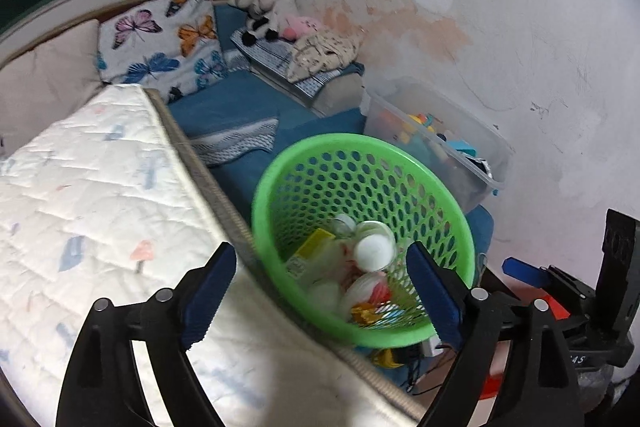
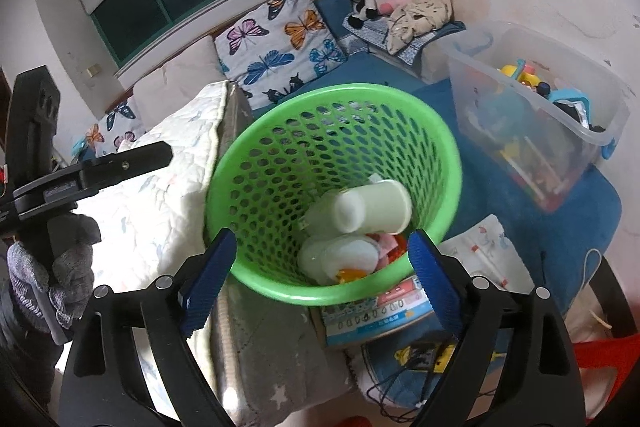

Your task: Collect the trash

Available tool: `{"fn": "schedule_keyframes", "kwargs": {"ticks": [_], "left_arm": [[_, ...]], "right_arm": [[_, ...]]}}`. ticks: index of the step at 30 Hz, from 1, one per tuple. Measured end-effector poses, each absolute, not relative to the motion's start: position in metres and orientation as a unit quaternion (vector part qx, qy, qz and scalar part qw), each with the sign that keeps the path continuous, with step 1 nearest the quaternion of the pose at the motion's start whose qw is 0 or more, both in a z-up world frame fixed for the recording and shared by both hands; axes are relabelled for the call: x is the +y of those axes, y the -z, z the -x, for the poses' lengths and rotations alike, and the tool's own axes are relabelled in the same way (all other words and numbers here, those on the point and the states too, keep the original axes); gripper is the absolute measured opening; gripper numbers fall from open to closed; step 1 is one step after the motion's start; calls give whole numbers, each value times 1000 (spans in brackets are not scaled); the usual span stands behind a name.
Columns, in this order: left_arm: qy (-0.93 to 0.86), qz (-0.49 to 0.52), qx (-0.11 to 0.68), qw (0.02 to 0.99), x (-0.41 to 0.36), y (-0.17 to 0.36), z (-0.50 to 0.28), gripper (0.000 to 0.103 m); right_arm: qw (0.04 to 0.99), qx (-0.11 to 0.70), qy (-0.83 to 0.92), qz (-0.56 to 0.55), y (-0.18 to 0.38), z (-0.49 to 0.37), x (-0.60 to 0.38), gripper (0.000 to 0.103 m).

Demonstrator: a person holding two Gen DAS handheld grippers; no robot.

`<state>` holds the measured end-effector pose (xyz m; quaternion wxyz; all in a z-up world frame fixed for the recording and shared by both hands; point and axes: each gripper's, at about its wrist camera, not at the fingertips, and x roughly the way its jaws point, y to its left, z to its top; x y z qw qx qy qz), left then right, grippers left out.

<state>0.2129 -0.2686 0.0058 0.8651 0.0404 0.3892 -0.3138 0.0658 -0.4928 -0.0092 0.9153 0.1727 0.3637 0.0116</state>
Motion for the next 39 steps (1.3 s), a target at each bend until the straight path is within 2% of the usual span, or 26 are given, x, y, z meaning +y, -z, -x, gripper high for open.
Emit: {"fn": "schedule_keyframes", "kwargs": {"ticks": [11,23,39], "left_arm": [[260,-35,348,900,-203,-23,-176,92],[197,-21,325,925,-141,-26,-136,96],[143,-32,303,942,-100,-18,-97,96]], "right_arm": [[923,361,-17,-131,-3,-60,-449,98],[920,373,-38,-110,-6,-50,-408,98],[918,378,-63,-105,-12,-42,-369,98]]}}
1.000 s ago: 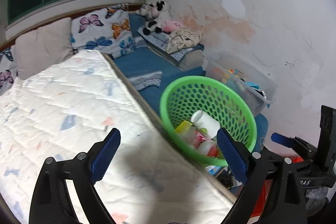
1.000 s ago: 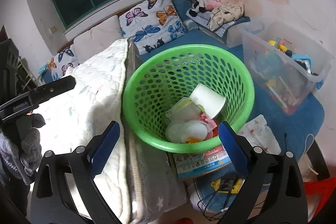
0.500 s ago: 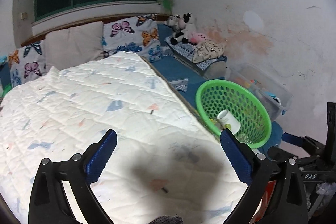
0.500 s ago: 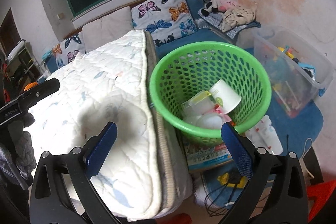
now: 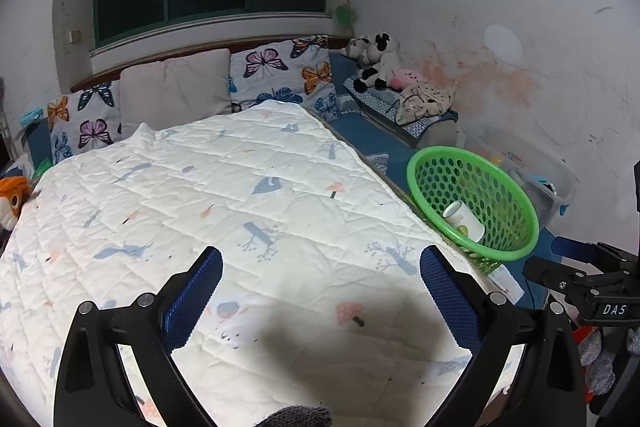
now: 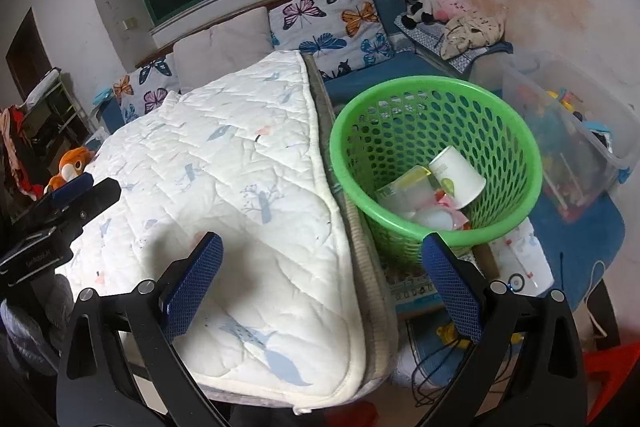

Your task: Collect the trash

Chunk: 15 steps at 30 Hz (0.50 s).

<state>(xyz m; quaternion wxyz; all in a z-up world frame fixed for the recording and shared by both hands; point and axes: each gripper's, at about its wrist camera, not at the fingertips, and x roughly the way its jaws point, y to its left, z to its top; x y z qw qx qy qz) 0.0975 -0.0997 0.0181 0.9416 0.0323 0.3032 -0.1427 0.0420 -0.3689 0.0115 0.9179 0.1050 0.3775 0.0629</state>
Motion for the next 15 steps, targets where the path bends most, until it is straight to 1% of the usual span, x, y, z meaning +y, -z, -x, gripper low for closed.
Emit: {"fn": "schedule_keyframes", "kwargs": {"ticks": [15], "left_arm": [[126,-23,309,942,-91,-12,-89,96]], "right_arm": [[915,384,-60,-102,-10,-39,-360,98]]}}
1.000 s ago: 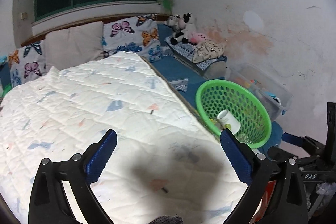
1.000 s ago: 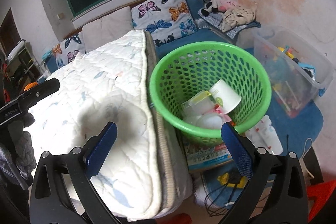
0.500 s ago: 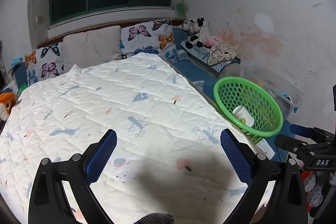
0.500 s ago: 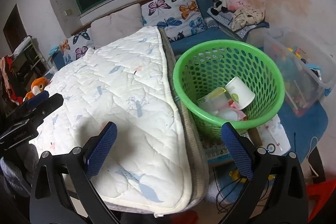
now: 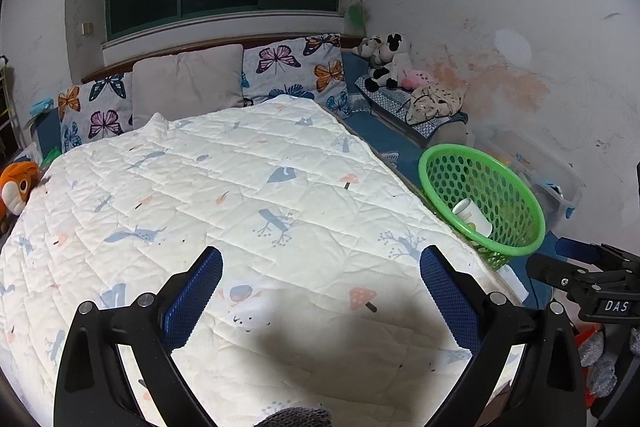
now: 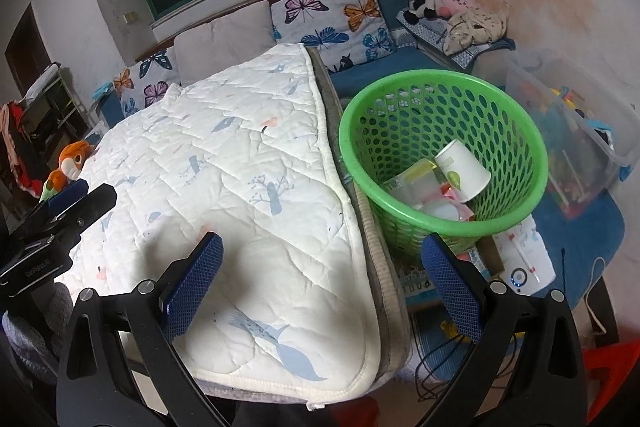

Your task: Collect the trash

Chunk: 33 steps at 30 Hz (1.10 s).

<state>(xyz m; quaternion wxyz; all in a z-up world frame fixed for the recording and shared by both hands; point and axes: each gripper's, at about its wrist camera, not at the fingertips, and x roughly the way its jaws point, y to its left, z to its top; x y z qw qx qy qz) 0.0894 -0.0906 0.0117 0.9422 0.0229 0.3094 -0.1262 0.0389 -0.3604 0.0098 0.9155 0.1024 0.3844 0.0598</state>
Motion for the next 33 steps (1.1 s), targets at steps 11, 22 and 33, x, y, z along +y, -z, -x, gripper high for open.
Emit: {"fn": "schedule_keyframes", "kwargs": {"ticks": [11,22,33], "left_arm": [[111,-19,308,945,-82,-10,-89,96],[96,-13,308,946,-75,-11,-90,96],[85,-10,307,948,-70,-12,-90,96]], "right_arm": [[916,383,-68,-97,-12,-39,-354,98],[916,383,-78,-94,-13,-41,-347,98],[915,385,-85,-90,-13,-43,-343,98]]}}
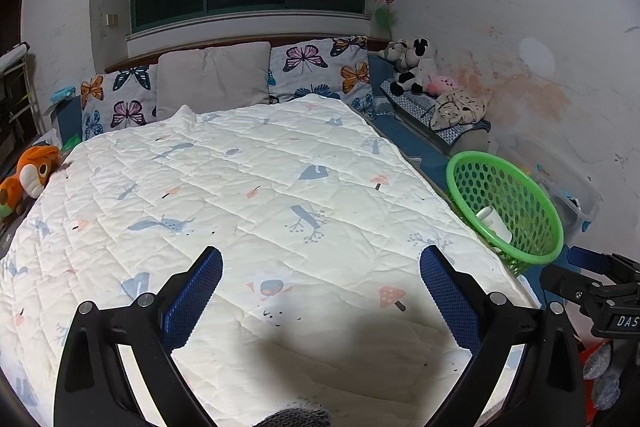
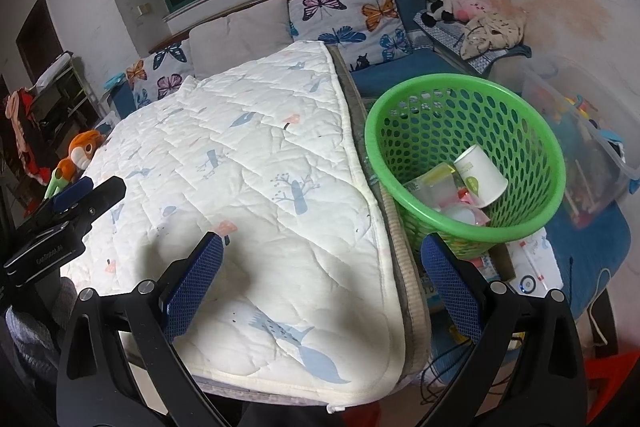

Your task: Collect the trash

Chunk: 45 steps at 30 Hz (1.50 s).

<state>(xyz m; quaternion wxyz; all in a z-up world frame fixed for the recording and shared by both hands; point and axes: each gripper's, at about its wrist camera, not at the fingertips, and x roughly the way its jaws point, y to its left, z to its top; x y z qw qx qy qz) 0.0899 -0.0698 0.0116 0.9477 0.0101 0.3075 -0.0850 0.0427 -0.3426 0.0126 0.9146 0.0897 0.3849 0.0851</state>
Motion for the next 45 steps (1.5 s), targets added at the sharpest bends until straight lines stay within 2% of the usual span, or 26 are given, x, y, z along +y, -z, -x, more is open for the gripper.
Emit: {"fn": "schedule_keyframes", "kwargs": {"ticks": [45], "left_arm": [[76,-4,314,946,-67,-3,-93,96]], "right_arm": [[910,394,-100,-84,-7,-49,-331,98]]}}
